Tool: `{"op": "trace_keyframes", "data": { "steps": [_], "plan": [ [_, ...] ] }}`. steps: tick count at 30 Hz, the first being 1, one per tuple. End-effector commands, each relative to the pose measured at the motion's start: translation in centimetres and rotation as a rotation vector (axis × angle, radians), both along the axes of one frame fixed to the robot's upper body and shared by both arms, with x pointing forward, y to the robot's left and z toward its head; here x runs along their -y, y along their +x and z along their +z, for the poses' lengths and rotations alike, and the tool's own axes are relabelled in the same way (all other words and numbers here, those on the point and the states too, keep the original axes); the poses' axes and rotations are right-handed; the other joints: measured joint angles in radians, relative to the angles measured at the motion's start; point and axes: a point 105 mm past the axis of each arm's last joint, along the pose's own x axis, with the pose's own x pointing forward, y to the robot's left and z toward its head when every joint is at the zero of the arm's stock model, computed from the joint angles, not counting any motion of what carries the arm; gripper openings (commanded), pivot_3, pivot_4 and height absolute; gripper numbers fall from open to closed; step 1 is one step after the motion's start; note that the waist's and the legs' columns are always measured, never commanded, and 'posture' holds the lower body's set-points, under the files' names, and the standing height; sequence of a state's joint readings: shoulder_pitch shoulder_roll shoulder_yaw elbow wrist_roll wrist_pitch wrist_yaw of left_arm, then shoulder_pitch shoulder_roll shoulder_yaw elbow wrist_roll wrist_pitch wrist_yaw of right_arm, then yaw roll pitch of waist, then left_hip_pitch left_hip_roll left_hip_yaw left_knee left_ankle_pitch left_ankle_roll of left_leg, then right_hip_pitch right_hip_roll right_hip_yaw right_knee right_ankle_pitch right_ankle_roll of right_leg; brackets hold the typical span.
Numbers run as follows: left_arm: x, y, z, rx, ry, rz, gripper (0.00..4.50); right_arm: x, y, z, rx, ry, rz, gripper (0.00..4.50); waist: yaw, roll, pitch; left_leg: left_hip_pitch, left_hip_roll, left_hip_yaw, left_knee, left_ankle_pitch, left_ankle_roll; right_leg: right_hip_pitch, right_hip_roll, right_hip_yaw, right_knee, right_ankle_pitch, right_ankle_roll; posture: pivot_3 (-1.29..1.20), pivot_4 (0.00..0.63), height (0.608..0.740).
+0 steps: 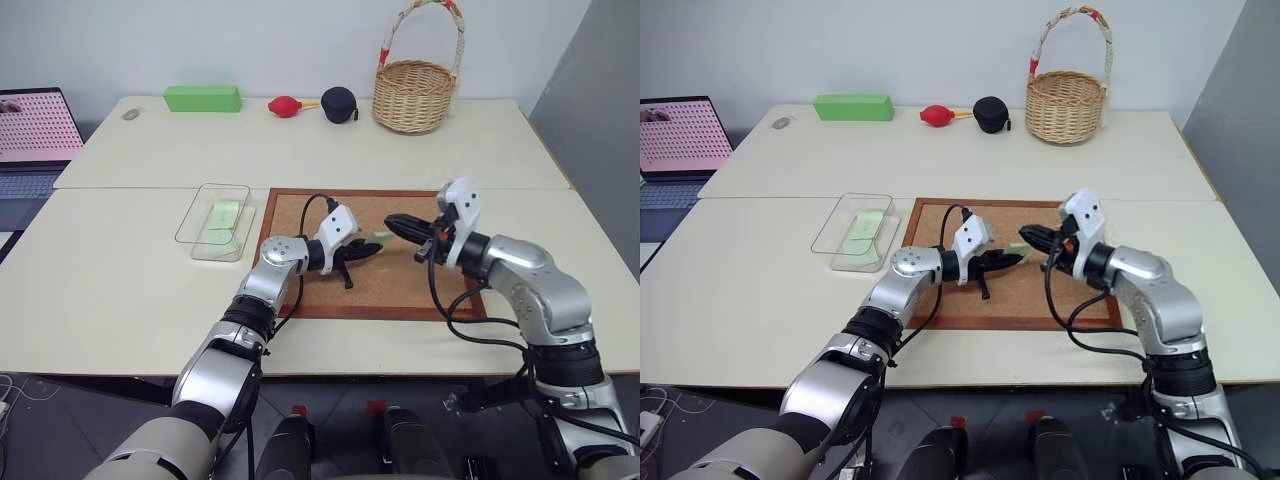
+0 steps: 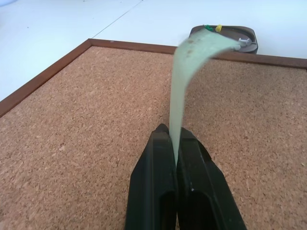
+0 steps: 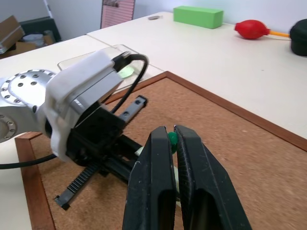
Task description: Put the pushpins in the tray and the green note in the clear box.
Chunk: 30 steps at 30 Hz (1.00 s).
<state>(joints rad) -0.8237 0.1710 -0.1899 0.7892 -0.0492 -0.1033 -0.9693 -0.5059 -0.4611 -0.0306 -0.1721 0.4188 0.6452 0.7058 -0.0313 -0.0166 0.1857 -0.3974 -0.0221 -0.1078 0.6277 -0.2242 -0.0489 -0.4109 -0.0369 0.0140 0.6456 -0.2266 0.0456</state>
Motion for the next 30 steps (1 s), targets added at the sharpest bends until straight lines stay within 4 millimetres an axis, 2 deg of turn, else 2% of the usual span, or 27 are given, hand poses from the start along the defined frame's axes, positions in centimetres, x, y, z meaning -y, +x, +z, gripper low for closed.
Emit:
{"op": "trace_keyframes", "data": {
  "steps": [1, 5, 10, 12, 19, 24, 25, 30],
  "plan": [
    [0.0, -0.1, 0.7, 0.037, -0.019, 0.005, 0.04, 3.4, -0.4, 2.2, 0.06, -0.007, -0.086, 0.0, 0.001, 0.0, 0.0, 0.0, 0.0, 0.0, 0.0, 0.0, 0.0, 0.0, 0.0, 0.0, 0.0, 0.0, 0.0, 0.0, 0.15, 0.74],
    [-0.4, -0.4, 1.0, 0.064, -0.021, 0.017, 0.04, 8.3, -0.9, 0.9, 0.004, -0.135, -0.199, 0.0, 0.002, 0.0, 0.0, 0.0, 0.0, 0.0, 0.0, 0.0, 0.0, 0.0, 0.0, 0.0, 0.0, 0.0, 0.0, 0.0, 0.15, 0.74],
    [-0.7, -0.4, 0.6, 0.076, 0.0, 0.042, 0.04, 12.8, -1.6, -1.8, -0.084, -0.348, -0.283, 0.0, 0.0, 0.0, 0.0, 0.001, 0.0, 0.001, 0.0, 0.0, 0.0, 0.0, 0.0, 0.001, 0.0, 0.0, 0.0, 0.0, 0.15, 0.74],
    [-0.7, -0.4, 0.5, 0.077, 0.002, 0.047, 0.04, 13.9, -1.6, -2.8, -0.098, -0.423, -0.303, 0.0, -0.002, 0.0, 0.0, 0.001, 0.0, 0.002, 0.001, 0.0, 0.0, 0.001, 0.0, 0.001, 0.0, 0.0, 0.0, 0.0, 0.15, 0.74],
    [-0.5, -0.2, 0.6, 0.084, 0.002, 0.071, 0.04, 15.6, -1.2, -5.4, -0.13, -0.556, -0.326, 0.0, -0.002, 0.0, 0.0, 0.002, 0.0, 0.003, 0.001, 0.0, 0.0, 0.001, 0.0, 0.002, 0.001, 0.0, 0.001, 0.0, 0.15, 0.74],
    [-0.5, -0.2, 0.5, 0.082, 0.007, 0.073, 0.04, 15.8, -1.1, -6.4, -0.154, -0.583, -0.309, 0.0, 0.001, 0.0, 0.0, 0.002, 0.0, 0.002, 0.001, 0.0, 0.0, 0.001, 0.0, 0.002, 0.0, 0.0, 0.001, 0.0, 0.15, 0.74],
    [-0.5, -0.2, 0.5, 0.081, 0.007, 0.072, 0.0, 15.7, -1.0, -6.5, -0.153, -0.585, -0.306, 0.43, 0.0, 0.0, 0.0, 0.002, 0.0, 0.002, 0.001, 0.0, 0.0, 0.001, 0.0, 0.002, 0.0, 0.0, 0.001, 0.0, 0.15, 0.74],
    [-0.5, -0.2, 0.6, 0.081, 0.008, 0.07, 0.0, 15.0, -0.7, -5.8, -0.141, -0.564, -0.3, 1.38, -0.001, 0.0, 0.0, 0.002, 0.0, 0.002, 0.001, 0.0, 0.0, 0.001, 0.0, 0.002, 0.001, 0.0, 0.001, 0.0, 0.15, 0.74]
  ]
}}
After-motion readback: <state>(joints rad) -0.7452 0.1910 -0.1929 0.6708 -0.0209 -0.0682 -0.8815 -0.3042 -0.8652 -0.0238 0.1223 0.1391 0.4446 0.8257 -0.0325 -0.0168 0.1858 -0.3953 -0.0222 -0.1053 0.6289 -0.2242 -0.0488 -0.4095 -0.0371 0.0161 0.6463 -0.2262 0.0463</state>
